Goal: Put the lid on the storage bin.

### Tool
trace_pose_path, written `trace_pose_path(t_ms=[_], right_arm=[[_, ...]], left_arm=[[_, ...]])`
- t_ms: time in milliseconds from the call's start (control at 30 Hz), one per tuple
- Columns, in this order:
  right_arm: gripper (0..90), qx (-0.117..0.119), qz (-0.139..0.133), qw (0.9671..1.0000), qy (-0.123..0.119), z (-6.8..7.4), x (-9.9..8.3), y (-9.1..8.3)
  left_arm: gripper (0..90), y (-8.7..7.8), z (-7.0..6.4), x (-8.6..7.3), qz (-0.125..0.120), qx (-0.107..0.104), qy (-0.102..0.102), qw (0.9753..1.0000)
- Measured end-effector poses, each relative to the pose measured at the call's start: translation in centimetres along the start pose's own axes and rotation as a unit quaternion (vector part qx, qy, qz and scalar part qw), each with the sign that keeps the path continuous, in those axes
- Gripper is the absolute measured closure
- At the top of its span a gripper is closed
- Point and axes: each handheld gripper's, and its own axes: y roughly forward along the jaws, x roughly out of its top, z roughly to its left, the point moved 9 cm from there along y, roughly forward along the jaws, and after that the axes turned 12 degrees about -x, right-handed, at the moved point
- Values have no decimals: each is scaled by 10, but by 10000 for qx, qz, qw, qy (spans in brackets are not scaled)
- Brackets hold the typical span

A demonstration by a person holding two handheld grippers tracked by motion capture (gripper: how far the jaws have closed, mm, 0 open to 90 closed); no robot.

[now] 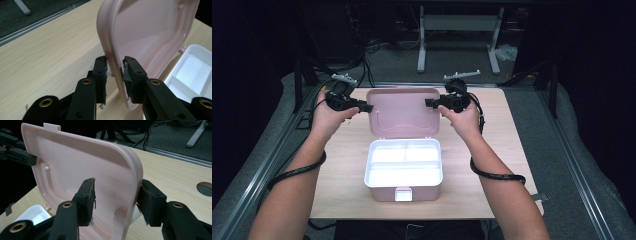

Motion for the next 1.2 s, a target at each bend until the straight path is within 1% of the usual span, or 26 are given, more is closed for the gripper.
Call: trace_pose_path(t_ms=[33,67,100,133,233,267,300,333,367,400,433,500,567,600,633,733,767,800,833,900,967,1000,1033,1067,1133,1200], right_arm=[[513,0,0,10000,0,0,0,0],[542,73,-22,10000,-3,-1,-1,-3],[542,73,-22,10000,-3,-1,-1,-3],[562,112,-84,9999,37,0,0,-6],[580,190,-79,9998,-10,2,-1,-9],[598,18,-129,9999,-85,1,-1,-10],[646,-90,-137,9997,-181,1,-1,-13],[664,30,-158,9997,-195,2,-1,-14],[664,30,-158,9997,-195,2,-1,-14],[679,-39,-158,9997,-194,2,-1,-16],[679,-77,-200,9996,-209,2,-1,-17],[677,-40,-206,9995,-230,3,-2,-19],[664,-79,-329,9988,-344,5,-4,-25],[664,-79,-329,9988,-344,5,-4,-25],[639,-38,-419,9982,-423,9,-6,-29],[624,-61,-490,9977,-475,11,-7,-34],[603,-3,-566,9971,-505,14,-9,-37],[603,-3,-566,9971,-505,14,-9,-37],[580,102,-621,9967,-517,17,-11,-42],[574,80,-625,9966,-525,18,-12,-44],[554,56,-690,9956,-635,22,-16,-51],[548,124,-698,9952,-676,25,-17,-53],[548,124,-698,9952,-676,25,-17,-53],[540,51,-708,9949,-721,26,-19,-55],[535,139,-726,9944,-761,30,-22,-60],[533,98,-709,9942,-805,31,-27,-63]], left_arm=[[713,0,0,0,0,0,0,10000],[713,0,-2,1,-95,-86,-7,9999],[715,0,-2,1,-95,-86,-7,9999],[718,0,-3,2,-106,-65,56,9999],[720,-1,-5,3,-77,-28,97,9999],[720,-2,-6,3,-71,-31,97,9999],[721,-3,-7,4,-86,-29,127,9999],[723,-4,-8,6,-147,-34,153,9998],[727,-4,-8,6,-147,-34,153,9998],[730,-6,-10,6,-145,-8,212,9997],[731,-6,-10,6,-145,-8,212,9997],[730,-7,-11,6,-163,3,231,9996],[723,-10,-16,5,-266,-91,302,9991],[708,-10,-16,5,-266,-91,302,9991],[686,-12,-21,4,-301,-169,342,9988],[664,-14,-26,3,-307,-209,412,9985],[639,-17,-30,3,-372,-252,445,9980],[620,-17,-30,3,-372,-252,445,9980],[602,-19,-36,2,-427,-335,467,9974],[593,-20,-38,1,-438,-346,507,9972],[554,-22,-47,-3,-490,-411,611,9961],[549,-22,-47,-3,-490,-411,611,9961],[549,-23,-49,-5,-551,-428,613,9957],[550,-24,-50,-7,-576,-435,630,9954],[561,-25,-54,-10,-590,-508,642,9949],[557,-25,-58,-12,-532,-563,659,9948]])
